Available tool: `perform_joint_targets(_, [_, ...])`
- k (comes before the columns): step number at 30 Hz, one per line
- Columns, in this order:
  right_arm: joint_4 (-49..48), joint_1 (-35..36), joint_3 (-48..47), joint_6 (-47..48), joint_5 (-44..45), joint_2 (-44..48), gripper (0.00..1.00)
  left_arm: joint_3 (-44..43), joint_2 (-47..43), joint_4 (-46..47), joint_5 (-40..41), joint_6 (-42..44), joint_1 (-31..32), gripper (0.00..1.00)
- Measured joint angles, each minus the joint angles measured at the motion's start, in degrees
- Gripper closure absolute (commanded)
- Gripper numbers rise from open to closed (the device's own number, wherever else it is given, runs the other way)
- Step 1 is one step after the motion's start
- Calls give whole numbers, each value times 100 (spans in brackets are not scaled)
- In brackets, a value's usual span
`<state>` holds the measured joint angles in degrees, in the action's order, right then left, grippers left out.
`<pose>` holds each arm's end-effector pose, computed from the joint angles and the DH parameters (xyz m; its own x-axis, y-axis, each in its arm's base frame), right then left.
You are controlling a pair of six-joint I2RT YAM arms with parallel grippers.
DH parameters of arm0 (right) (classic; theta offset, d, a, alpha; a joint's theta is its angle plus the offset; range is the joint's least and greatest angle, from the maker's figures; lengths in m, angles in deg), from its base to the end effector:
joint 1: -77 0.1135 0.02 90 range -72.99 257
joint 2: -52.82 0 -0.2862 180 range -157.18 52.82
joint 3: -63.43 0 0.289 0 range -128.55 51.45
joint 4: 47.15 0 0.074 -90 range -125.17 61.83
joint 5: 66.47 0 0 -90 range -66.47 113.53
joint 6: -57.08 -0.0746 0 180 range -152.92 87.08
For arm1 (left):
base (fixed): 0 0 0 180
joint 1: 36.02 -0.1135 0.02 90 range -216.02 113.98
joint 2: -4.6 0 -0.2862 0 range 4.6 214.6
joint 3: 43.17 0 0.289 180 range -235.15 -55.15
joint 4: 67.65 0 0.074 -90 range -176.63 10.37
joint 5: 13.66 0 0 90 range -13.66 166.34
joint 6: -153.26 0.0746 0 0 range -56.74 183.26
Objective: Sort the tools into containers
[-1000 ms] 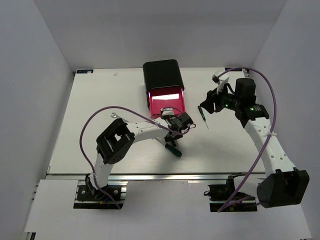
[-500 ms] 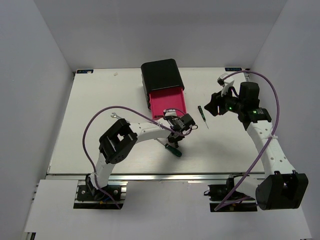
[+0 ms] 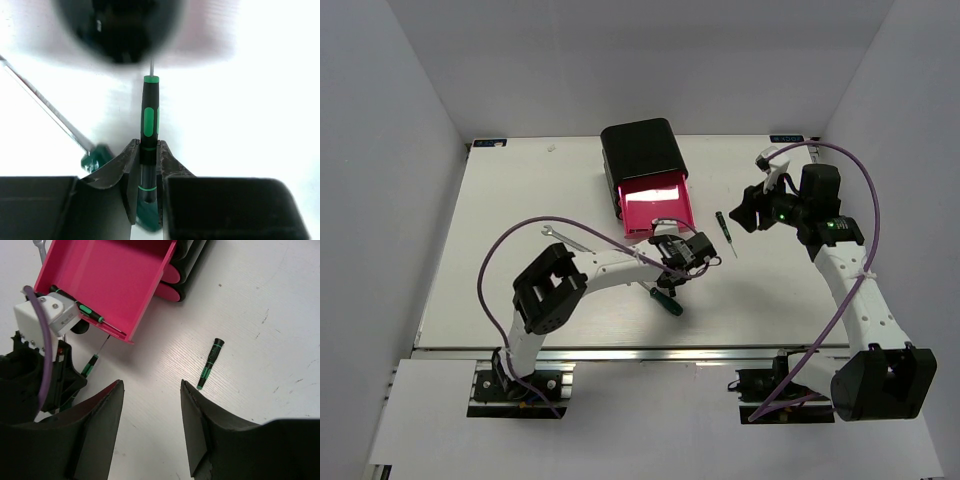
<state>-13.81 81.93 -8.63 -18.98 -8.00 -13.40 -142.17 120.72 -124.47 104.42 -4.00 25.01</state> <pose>0.3096 0.0659 0.3413 -0.3175 -0.2335 -0.9191 -0.6305 0.7760 0.0207 0.2539 -0.3862 0.1510 -0.8336 -0.1742 -0.5241 -0.1553 0.9846 -0.0803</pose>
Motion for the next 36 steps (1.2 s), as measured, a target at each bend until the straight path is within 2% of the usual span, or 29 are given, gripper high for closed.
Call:
perform_joint_targets(11, [138, -7, 186, 50, 4, 114, 45, -4, -658, -166, 291, 199, 326, 100])
perform_joint_targets(17, [175, -20, 188, 136, 74, 114, 53, 61, -1178, 197, -177, 579, 400, 100])
perform_joint_targets(20, [186, -59, 201, 160, 138, 114, 62, 61, -1519, 470, -664, 833, 420, 100])
perform_joint_targets(24, [223, -111, 286, 170, 201, 114, 88, 61, -1899, 658, -1014, 1134, 428, 100])
perform_joint_targets(25, [238, -120, 304, 160, 227, 114, 98, 61, -2024, 675, -992, 1222, 407, 100])
perform_joint_targets(26, [229, -125, 330, 162, 256, 114, 100, 61, -2118, 688, -984, 1281, 387, 100])
perform_joint_targets(28, [236, -136, 376, 133, 306, 114, 100, 61, -2306, 737, -1014, 1379, 190, 100])
perform_joint_targets(31, [223, -146, 470, 125, 407, 114, 95, 61, -2430, 890, -984, 1447, -527, 100])
perform_joint_targets(36, [181, -149, 603, 103, 568, 70, 91, -205, -2127, 909, -791, 1478, -1523, 100])
